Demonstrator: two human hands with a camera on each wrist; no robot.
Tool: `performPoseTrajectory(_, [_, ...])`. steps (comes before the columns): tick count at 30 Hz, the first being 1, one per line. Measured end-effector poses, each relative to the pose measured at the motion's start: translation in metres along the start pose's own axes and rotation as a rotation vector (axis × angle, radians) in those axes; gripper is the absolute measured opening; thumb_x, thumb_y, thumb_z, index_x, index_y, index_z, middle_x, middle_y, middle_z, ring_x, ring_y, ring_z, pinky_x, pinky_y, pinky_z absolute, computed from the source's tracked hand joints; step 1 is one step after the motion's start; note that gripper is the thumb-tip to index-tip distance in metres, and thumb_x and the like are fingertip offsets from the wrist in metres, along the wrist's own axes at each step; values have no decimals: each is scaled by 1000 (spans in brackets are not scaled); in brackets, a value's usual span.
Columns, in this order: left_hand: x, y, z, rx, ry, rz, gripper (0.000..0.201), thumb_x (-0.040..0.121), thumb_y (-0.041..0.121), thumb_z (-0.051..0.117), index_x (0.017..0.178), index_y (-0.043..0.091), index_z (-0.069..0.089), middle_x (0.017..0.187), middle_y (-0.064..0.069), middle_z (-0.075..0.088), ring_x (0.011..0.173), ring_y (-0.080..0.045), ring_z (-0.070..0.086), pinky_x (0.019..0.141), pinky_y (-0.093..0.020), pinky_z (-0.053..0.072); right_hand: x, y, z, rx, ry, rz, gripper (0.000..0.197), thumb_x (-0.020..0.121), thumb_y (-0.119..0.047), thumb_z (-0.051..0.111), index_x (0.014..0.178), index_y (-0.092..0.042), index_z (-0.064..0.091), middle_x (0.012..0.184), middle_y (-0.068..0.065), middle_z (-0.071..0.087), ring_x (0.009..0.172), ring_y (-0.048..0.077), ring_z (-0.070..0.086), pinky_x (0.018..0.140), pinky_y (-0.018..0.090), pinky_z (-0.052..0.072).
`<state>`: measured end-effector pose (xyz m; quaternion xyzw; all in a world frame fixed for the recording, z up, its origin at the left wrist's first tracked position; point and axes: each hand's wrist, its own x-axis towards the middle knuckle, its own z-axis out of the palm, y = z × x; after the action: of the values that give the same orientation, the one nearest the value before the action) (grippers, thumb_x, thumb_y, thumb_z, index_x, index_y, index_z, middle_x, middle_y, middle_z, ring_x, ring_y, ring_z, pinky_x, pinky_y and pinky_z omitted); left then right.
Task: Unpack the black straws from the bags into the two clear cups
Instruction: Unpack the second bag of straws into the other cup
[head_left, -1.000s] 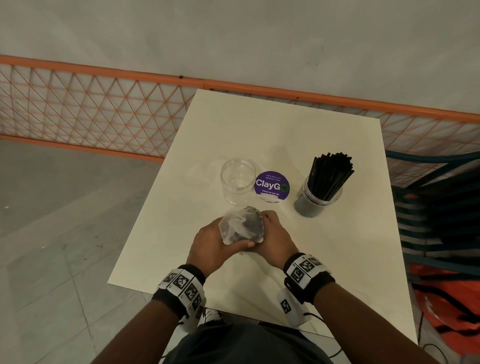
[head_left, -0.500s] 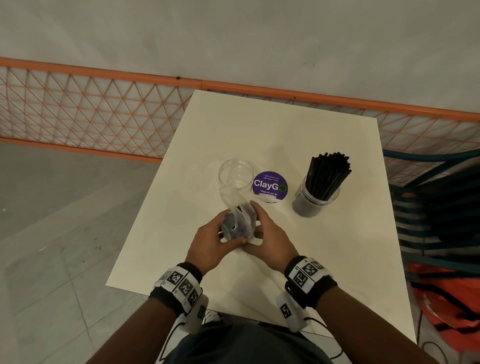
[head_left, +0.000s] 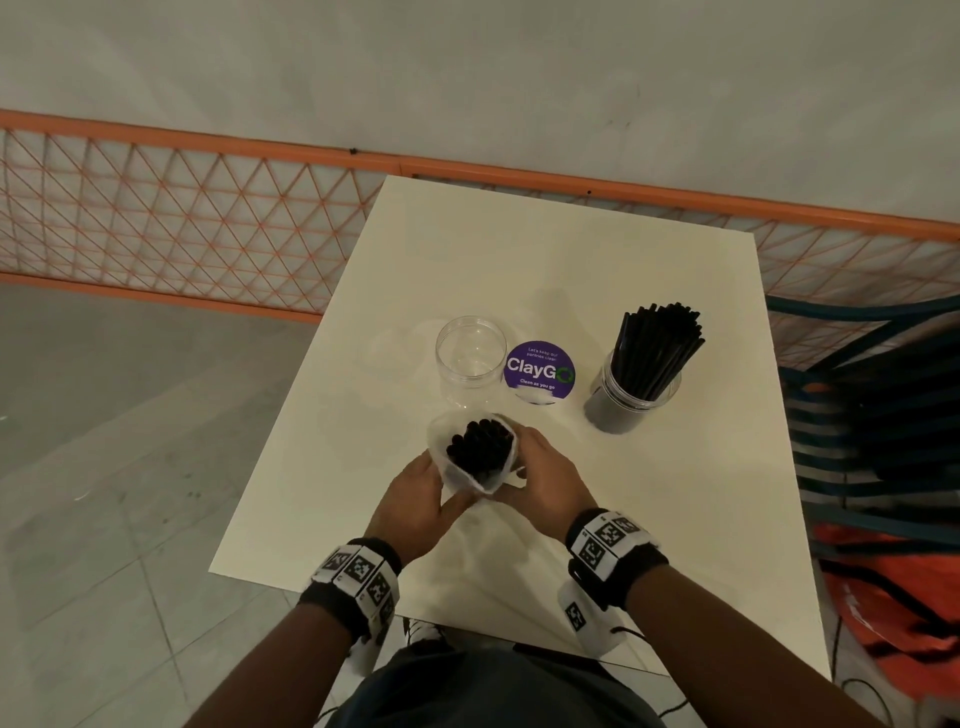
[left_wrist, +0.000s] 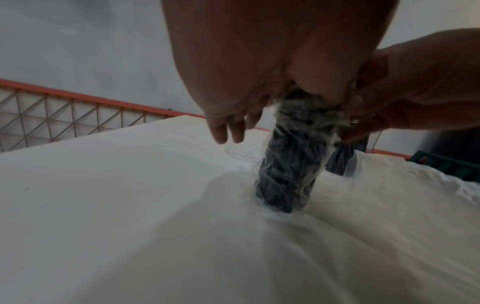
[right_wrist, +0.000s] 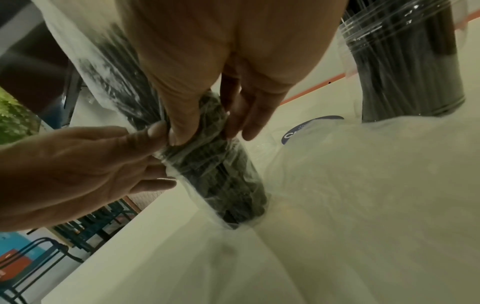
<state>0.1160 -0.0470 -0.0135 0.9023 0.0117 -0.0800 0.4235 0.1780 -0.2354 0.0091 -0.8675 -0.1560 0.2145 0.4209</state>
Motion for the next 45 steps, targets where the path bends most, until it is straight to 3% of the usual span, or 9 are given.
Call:
performPoseTrajectory(2, [2,-4,2,10,-4,12,86,80,76,53,148,25,38,143,7,54,127,-12,55,101,-34,49,0,2,4,-84,-10,4,65,78,-40,78,134,-25,51,120,-11,54,95,5,52,91,31,50])
performPoseTrajectory(5, [0,4,0,-232,32,-34,105,74,44,83,155,37,16,149,25,40,133,8,42,106,-16,40,2,2,7,-113,-2,21,51,81,-35,76,125,-18,56,111,-12,50,92,8,52,86,28,47])
performPoseTrajectory(10, [1,20,-3,-264,95,-98,64,72,49,82,125,54,46,111,40,62,112,6,60,84,-4,45,7,0,9,-332,-48,65,56,83,-40,70,132,-20,52,131,1,44,116,23,50,93,34,48])
performPoseTrajectory(16, [8,12,3,-128,77,-137,59,80,48,74,130,22,54,119,6,67,105,-9,62,76,-5,39,3,-9,-2,-97,-89,94,96,78,-34,72,154,-34,13,150,-6,40,125,19,53,101,38,48])
performPoseTrajectory(23, [16,10,3,48,-21,-187,45,84,25,72,125,16,56,119,0,65,108,-24,62,79,-24,37,0,-23,-3,-111,-14,73,103,58,-70,77,145,-37,32,146,-14,41,128,9,43,104,32,40])
performPoseTrajectory(29, [24,3,3,11,-118,-192,78,66,53,81,132,25,50,124,5,62,110,-17,61,91,-34,50,12,-30,8,28,47,146,78,61,-54,86,127,-36,48,110,-16,66,96,5,61,78,15,42])
performPoseTrajectory(36, [27,12,-7,-177,-69,-67,64,73,37,82,128,32,48,126,7,63,111,-8,60,93,-32,51,14,-31,11,158,100,236,72,60,-45,89,117,-32,47,90,-25,55,87,-2,57,67,10,40])
performPoseTrajectory(40, [23,14,-8,-343,-46,-108,72,64,46,83,123,34,45,116,10,66,105,-9,66,91,-42,56,14,-38,4,261,113,161,66,63,-44,89,116,-30,54,97,-23,62,89,-10,58,72,12,43])
performPoseTrajectory(45, [31,22,-19,-543,7,-75,59,73,17,79,126,16,54,111,-5,71,103,-26,69,89,-51,57,16,-50,-9,436,80,63,73,77,-36,81,138,-26,41,119,-15,59,102,-4,62,83,13,49])
